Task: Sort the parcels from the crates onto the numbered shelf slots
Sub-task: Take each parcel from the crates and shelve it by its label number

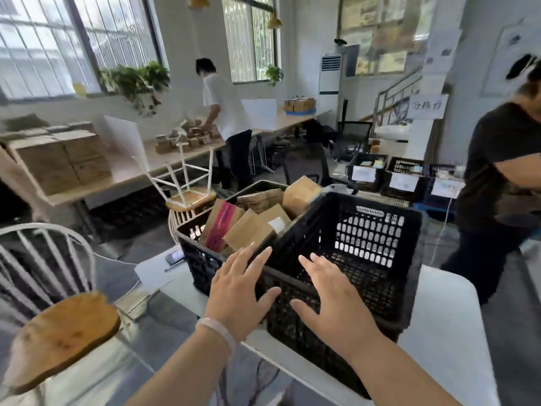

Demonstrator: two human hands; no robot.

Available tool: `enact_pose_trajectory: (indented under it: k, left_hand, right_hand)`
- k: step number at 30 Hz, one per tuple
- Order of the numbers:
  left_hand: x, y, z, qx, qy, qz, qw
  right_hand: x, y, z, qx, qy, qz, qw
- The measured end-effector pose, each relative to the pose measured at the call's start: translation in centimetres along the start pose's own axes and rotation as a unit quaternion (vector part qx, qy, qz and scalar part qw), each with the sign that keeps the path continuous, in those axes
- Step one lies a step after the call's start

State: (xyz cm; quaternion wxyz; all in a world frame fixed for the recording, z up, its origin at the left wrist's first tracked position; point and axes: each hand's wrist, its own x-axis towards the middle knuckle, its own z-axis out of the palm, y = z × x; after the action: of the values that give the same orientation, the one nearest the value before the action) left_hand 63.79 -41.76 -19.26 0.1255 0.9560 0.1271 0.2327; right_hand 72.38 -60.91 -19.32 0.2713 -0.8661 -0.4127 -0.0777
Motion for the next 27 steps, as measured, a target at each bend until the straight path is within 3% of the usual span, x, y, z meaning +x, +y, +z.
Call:
enact_pose_trajectory:
  k: [9, 15, 22, 27]
  left_hand:
    - [5.7, -8.5, 1.6, -0.065, -0.008, -0.015, 0.998]
    - [11.9, -12.1, 4.3, -0.075, -0.066, -0.038, 0.994]
    - [16.8, -14.9, 7.3, -0.13, -0.178, -0.125, 0.968]
    - [19.1, -16.0, 7.3, -0.213, -0.11, -0.128, 0.962]
  right_hand:
    - [6.7, -1.0, 5.5, 0.041, -0.043, 0.083, 0.995]
    - [13.2, 0.9, 8.3, 0.045, -0.073, 0.167, 0.982]
    - [18.5, 1.5, 11.2, 0.022, -0.136, 0.183, 0.973]
    - [21.1, 0.8, 11.8, 0.148, -0.088, 0.19, 0.967]
